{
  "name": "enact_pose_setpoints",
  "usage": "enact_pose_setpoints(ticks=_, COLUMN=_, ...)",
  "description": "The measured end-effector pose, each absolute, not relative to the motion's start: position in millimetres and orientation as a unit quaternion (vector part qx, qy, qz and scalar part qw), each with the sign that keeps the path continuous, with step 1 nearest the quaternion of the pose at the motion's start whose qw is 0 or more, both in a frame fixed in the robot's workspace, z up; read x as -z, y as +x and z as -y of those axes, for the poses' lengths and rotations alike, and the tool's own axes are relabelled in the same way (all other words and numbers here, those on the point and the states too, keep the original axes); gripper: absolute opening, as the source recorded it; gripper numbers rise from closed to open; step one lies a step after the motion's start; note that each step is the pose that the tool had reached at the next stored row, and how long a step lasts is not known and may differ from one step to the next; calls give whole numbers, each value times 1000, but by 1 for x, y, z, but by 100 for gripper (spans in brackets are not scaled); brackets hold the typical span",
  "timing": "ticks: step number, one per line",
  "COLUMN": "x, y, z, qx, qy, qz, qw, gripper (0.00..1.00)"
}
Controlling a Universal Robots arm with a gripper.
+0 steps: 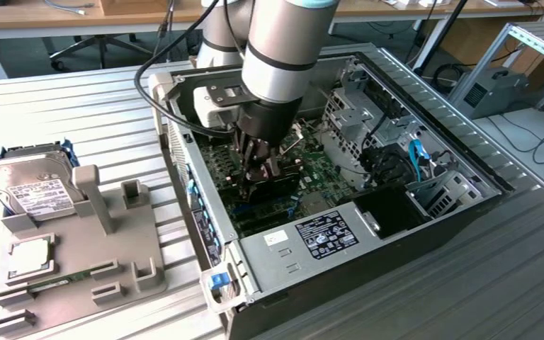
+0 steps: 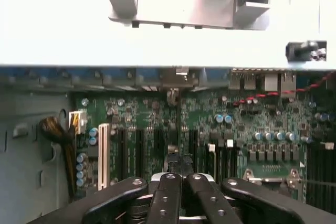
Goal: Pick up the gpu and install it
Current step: 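Press down on the gpu until it lock into place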
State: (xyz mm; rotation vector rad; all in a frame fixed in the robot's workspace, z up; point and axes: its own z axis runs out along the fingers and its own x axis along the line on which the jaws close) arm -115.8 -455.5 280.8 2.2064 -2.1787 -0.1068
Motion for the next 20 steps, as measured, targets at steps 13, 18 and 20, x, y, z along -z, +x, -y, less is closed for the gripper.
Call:
enact_pose_setpoints(ticks=13, x=-270, y=-118, z=456, qx=34, qy=711, qz=702, qw=20, gripper=11)
enact_pose_setpoints(ticks=18, x=-278, y=-118, z=455, qx=34, qy=710, qz=703, qw=19, gripper=11)
enact_pose_setpoints(ticks=20, x=-283, y=-116, z=455, qx=33, qy=710, qz=703, qw=19, gripper=11)
